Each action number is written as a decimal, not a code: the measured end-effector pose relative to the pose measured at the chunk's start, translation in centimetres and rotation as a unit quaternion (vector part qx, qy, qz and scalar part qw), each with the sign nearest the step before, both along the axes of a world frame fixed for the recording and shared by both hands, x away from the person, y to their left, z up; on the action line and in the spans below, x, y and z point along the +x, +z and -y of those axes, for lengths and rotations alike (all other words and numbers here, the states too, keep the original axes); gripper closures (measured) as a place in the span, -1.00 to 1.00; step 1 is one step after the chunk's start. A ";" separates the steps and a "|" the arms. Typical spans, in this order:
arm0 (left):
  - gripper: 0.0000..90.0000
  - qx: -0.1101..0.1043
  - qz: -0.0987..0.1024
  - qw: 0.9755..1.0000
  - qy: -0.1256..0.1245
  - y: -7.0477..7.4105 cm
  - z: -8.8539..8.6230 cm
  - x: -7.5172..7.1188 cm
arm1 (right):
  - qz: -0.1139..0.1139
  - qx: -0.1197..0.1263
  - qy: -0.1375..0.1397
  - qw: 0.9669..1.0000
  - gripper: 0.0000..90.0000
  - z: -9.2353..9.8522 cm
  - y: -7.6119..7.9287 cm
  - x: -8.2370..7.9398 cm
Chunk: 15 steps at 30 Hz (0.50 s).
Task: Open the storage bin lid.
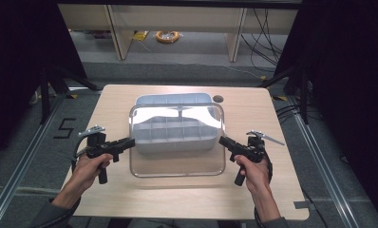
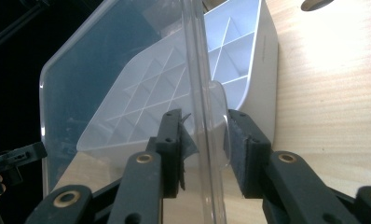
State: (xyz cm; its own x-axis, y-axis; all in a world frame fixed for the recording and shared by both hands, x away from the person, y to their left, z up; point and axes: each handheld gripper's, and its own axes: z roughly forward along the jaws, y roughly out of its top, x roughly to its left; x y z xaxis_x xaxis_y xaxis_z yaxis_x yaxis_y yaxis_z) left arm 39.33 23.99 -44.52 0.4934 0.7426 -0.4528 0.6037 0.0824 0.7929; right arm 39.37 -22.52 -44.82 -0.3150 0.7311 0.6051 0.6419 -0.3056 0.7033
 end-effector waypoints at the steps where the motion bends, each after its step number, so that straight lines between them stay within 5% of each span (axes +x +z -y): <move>1: 0.49 -0.001 0.002 1.000 -0.003 0.0 0.0 -0.1 | 0.004 -0.006 0.003 1.000 0.51 0.1 -0.1 -0.1; 15: 0.49 0.011 -0.012 1.000 -0.020 -2.2 0.0 -4.5 | 0.000 -0.016 0.014 1.000 0.48 0.3 -1.4 -3.7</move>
